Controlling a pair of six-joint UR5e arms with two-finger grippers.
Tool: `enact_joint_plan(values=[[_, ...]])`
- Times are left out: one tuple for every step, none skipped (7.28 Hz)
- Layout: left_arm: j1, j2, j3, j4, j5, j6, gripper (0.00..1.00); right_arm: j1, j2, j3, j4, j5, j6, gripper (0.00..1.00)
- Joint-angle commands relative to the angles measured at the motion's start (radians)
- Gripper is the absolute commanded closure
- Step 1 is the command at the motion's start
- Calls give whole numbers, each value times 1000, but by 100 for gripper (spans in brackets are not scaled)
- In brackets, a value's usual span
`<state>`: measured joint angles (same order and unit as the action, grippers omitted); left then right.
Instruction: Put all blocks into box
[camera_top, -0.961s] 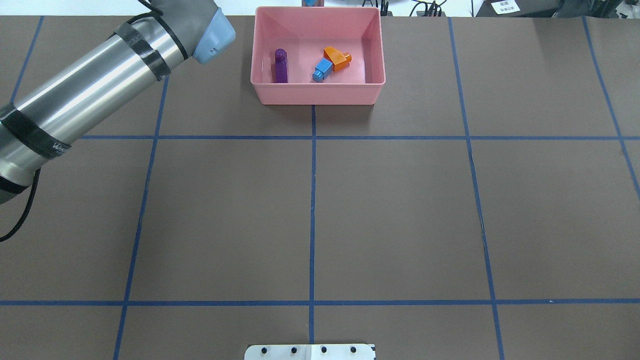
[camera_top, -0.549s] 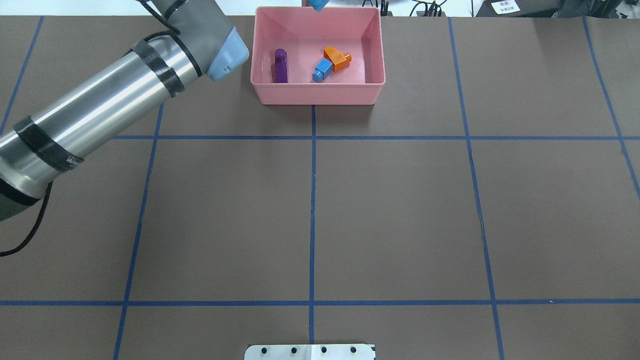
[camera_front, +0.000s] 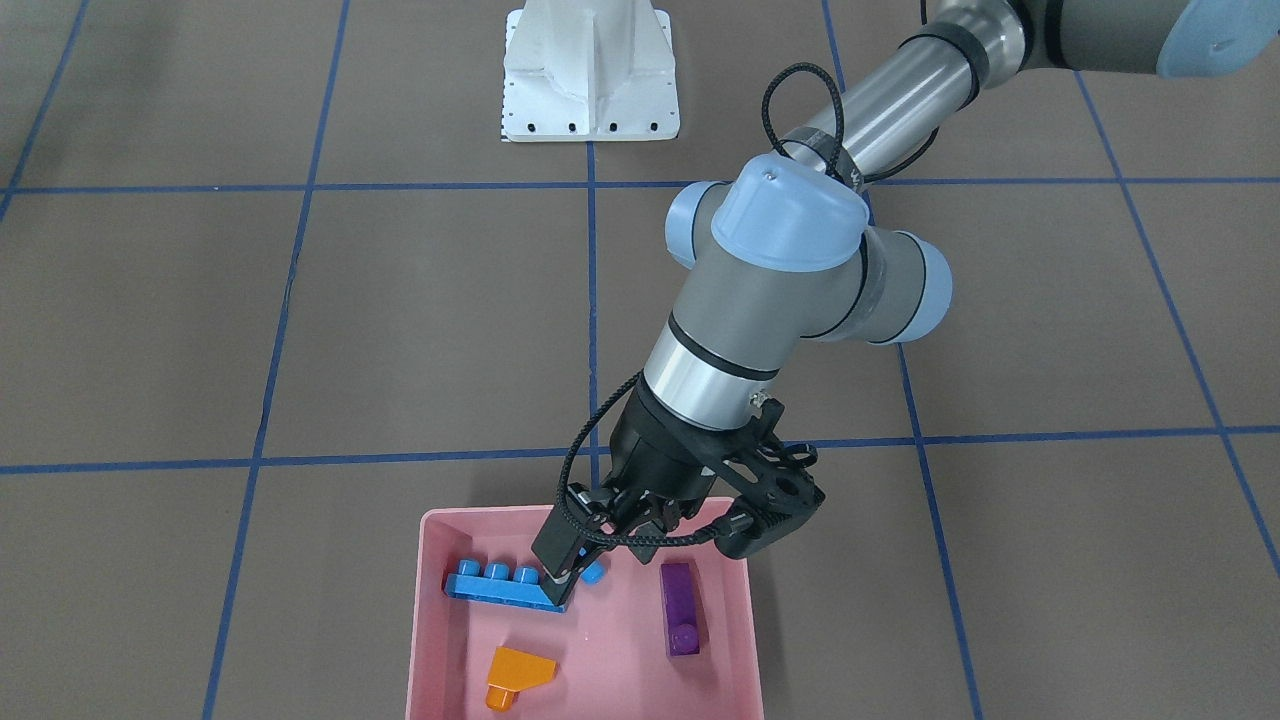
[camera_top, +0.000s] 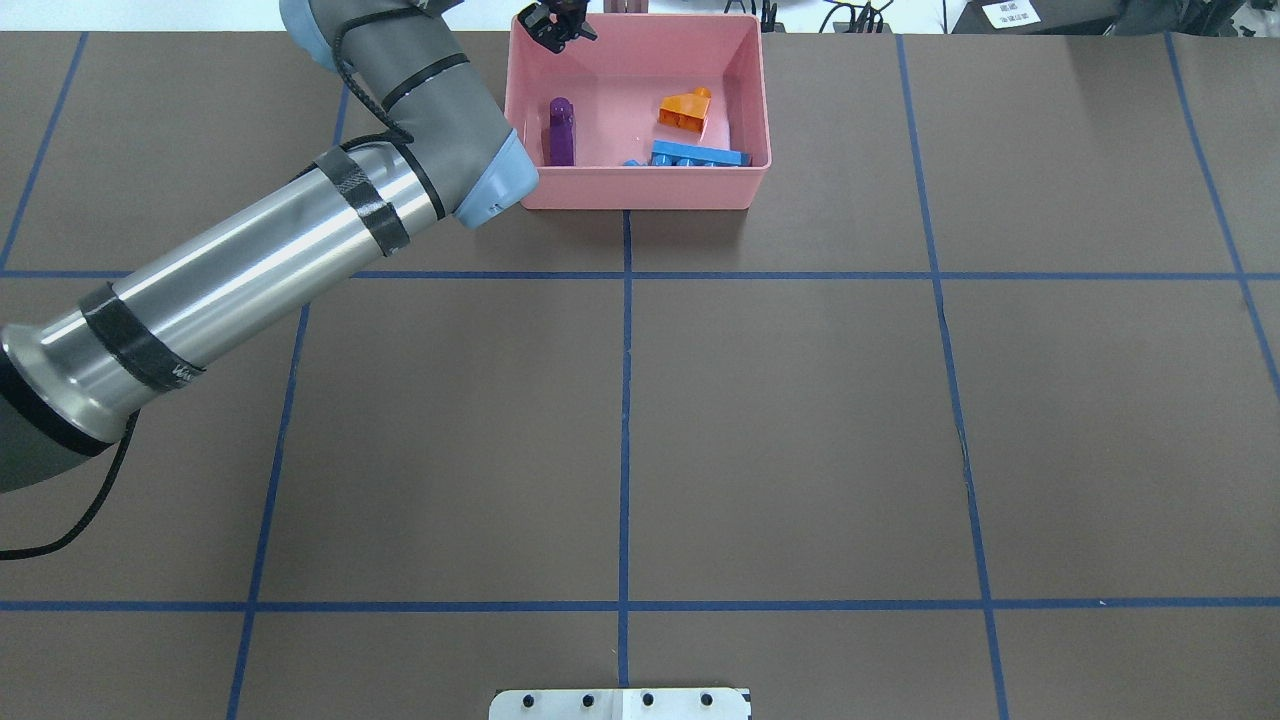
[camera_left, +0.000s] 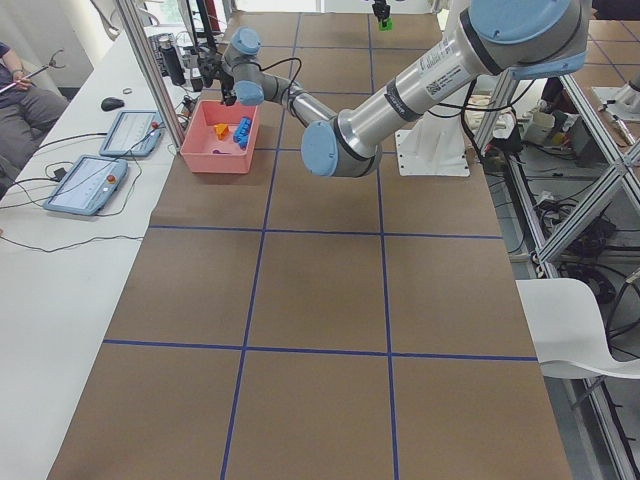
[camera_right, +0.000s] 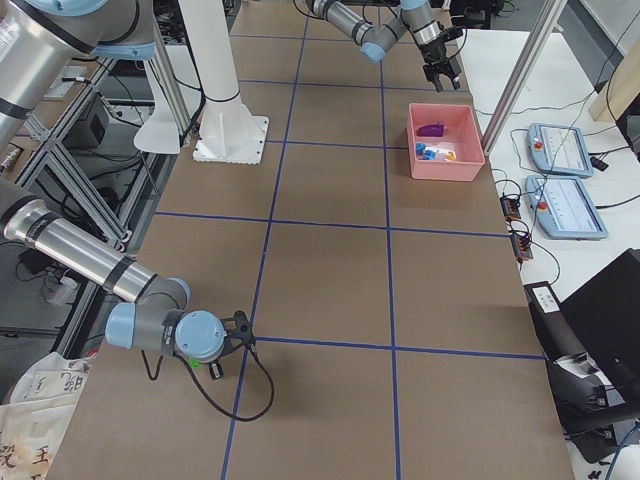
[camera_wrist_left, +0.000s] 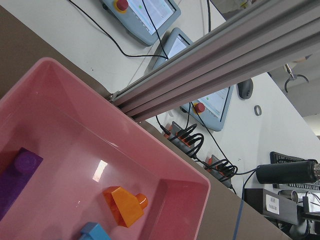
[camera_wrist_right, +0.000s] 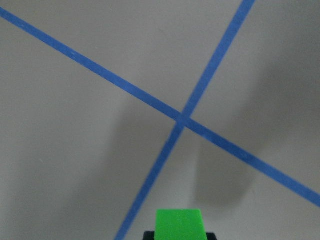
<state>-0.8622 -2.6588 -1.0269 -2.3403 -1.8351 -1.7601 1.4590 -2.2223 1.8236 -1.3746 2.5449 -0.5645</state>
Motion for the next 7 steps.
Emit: enact_joint_plan(values=[[-8, 130, -135, 7, -53, 31, 0, 59, 182, 274, -505, 18, 2, 100], [-41, 199, -200, 9, -132, 57, 0, 104, 430, 282, -767, 11, 8, 100], [-75, 305, -293, 9, -169, 60, 0, 101, 675, 266, -961, 5, 70, 100], [-115, 427, -390, 9, -220, 115, 0, 66, 870, 219, -1028, 9, 215, 100], [-124, 574, -495, 10, -236, 214, 0, -6, 1012, 176, -1023, 23, 397, 100], [-135, 691, -577, 12, -239, 276, 0, -90, 1162, 105, -1000, 25, 581, 100], [-196, 826, -682, 16, -260, 331, 0, -164, 1340, -46, -921, 21, 771, 100]])
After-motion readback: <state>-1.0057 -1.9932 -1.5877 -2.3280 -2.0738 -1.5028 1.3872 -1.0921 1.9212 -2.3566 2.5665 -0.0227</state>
